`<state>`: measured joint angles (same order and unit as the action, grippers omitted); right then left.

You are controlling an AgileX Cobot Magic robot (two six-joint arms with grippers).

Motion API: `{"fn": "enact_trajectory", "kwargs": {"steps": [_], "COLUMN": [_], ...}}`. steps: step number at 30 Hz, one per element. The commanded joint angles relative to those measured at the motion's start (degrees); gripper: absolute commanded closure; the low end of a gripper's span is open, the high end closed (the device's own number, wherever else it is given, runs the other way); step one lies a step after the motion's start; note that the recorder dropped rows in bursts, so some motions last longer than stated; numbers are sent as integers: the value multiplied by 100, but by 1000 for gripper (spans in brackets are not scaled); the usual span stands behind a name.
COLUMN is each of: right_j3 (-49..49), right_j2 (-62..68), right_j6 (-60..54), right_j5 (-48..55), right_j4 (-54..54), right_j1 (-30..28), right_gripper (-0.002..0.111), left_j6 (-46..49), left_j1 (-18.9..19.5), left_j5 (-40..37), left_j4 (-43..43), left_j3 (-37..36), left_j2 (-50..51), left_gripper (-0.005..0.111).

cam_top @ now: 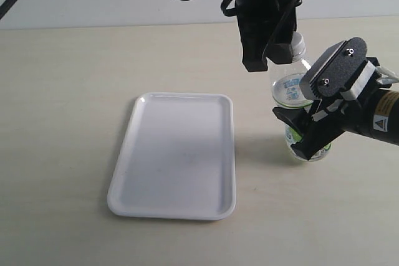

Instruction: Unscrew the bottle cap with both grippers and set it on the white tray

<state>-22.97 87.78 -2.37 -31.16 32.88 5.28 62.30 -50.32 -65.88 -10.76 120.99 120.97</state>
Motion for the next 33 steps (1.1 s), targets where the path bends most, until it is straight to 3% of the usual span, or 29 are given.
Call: {"fn": "enact_trajectory", "kwargs": {"steps": [1, 5, 18, 26, 33], "right_j3": [-16, -16, -16, -16, -16], "right_j2": [-42, -42, -42, -42, -42], "right_j6": [56, 56, 56, 56, 104], "right_j5": [148, 148, 148, 148, 148], "right_j4": [74, 74, 74, 74, 74], "right_j1": [11, 11, 11, 11, 11], "right_gripper": [108, 108, 108, 108, 108], "left_j6": [-58, -228, -2422, -4883, -6479], "left_j1": [18, 18, -88, -689, -567], "left_j5": [22, 22, -11, 49, 158], "left_j4": [-61, -61, -75, -31, -57], "left_j3": [48, 48, 48, 48, 48], "left_j2": [-13, -13, -13, -13, -13], "left_gripper": [87, 107, 107, 107, 107]}}
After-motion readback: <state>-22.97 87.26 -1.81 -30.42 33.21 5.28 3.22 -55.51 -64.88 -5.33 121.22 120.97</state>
